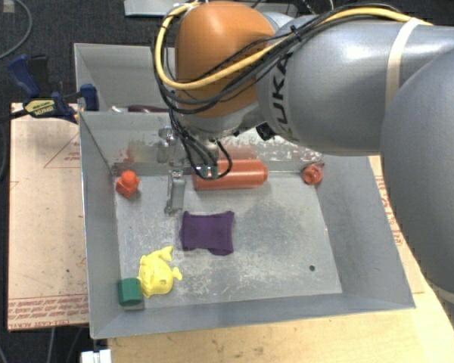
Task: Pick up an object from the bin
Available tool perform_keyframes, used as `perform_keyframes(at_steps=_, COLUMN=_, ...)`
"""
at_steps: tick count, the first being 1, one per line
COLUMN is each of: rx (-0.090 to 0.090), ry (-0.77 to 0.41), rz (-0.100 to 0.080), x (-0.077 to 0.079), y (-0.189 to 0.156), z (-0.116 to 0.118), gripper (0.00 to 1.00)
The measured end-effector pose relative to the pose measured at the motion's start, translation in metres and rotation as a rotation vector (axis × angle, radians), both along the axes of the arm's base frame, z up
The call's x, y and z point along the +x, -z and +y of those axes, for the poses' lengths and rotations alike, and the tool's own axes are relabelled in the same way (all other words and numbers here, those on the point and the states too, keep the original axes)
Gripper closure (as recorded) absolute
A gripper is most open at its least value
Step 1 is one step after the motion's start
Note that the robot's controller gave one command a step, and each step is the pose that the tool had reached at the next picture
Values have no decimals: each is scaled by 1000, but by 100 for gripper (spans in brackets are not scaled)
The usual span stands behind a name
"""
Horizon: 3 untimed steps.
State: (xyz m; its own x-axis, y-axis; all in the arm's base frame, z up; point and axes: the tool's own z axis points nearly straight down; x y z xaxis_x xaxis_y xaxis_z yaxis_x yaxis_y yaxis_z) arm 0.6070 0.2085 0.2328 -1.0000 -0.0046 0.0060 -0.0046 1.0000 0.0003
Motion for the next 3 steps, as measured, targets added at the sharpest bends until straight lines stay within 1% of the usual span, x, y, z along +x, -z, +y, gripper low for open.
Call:
perform_keyframes(at_steps=1, rx=1, ry=4, rz=-7, x=2, y=-5, z=-1, gripper=0)
perform_keyframes(at_steps=2, rx=2, ry=-34, rz=-9, x=-2, y=58, z=-41, gripper=0)
perform_keyframes(at_steps=3, rx=2, ry=-163, rz=-5, x=-28, y=74, z=-82, gripper=0)
